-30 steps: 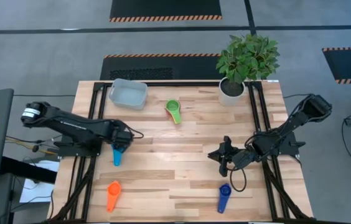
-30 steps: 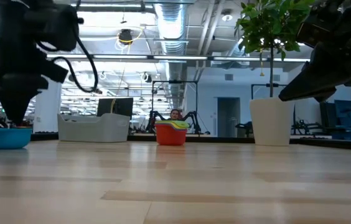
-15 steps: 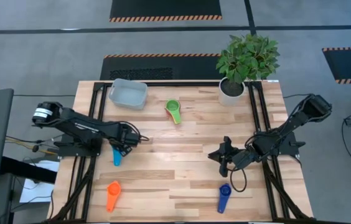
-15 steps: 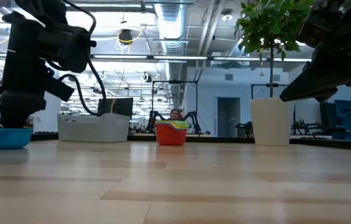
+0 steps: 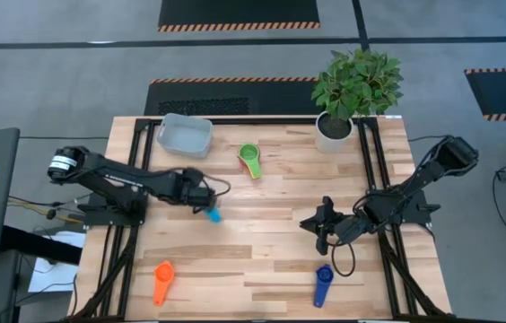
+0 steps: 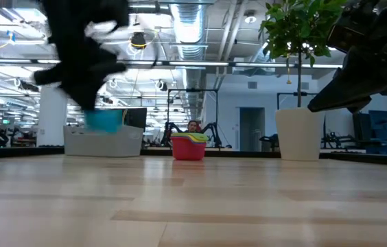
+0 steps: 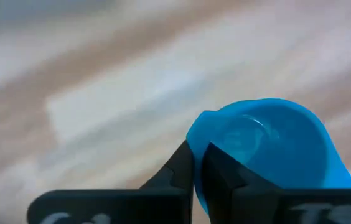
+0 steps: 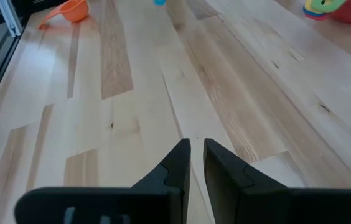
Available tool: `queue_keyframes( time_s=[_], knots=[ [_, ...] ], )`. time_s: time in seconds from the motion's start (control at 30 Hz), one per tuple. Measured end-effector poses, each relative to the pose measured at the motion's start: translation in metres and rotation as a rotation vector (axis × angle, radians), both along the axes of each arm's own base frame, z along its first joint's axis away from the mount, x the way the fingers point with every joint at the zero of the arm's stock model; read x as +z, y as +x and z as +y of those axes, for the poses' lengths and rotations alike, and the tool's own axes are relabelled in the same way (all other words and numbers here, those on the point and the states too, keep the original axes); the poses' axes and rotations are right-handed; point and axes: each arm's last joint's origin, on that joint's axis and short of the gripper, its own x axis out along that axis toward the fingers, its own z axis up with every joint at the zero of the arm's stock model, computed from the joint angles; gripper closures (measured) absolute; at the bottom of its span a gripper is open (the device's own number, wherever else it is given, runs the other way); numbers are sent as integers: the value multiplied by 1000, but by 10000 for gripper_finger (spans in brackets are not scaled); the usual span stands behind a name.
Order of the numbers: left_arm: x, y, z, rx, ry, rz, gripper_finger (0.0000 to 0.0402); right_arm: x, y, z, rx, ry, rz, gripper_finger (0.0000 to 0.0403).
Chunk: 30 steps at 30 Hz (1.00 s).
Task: Nest measuring cups in basket
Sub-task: Stack the light blue measuring cup on top of the light green measuring cup
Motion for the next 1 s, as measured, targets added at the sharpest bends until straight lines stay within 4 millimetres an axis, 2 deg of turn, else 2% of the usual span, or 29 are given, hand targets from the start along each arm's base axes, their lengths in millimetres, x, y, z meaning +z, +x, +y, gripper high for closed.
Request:
queue_keyframes(
  time_s=[0.13,0.23,0.33,0.43,0.7,1.0],
  knots=[
    [45,26,12,71,107,-214,394,0,2,-3,-23,10,-2,334],
    [75,40,28,49,157,-305,388,0,2,-5,-31,13,-2,334],
    [90,49,52,88,194,-366,395,0,2,-4,-31,13,-2,334],
    [90,62,77,73,200,-357,397,0,2,-4,-29,10,-2,334],
    [56,95,127,44,163,-251,396,-2,1,-5,-28,-8,24,334],
    [34,111,169,28,109,-198,395,-2,1,-5,-28,-10,25,334]
  ],
)
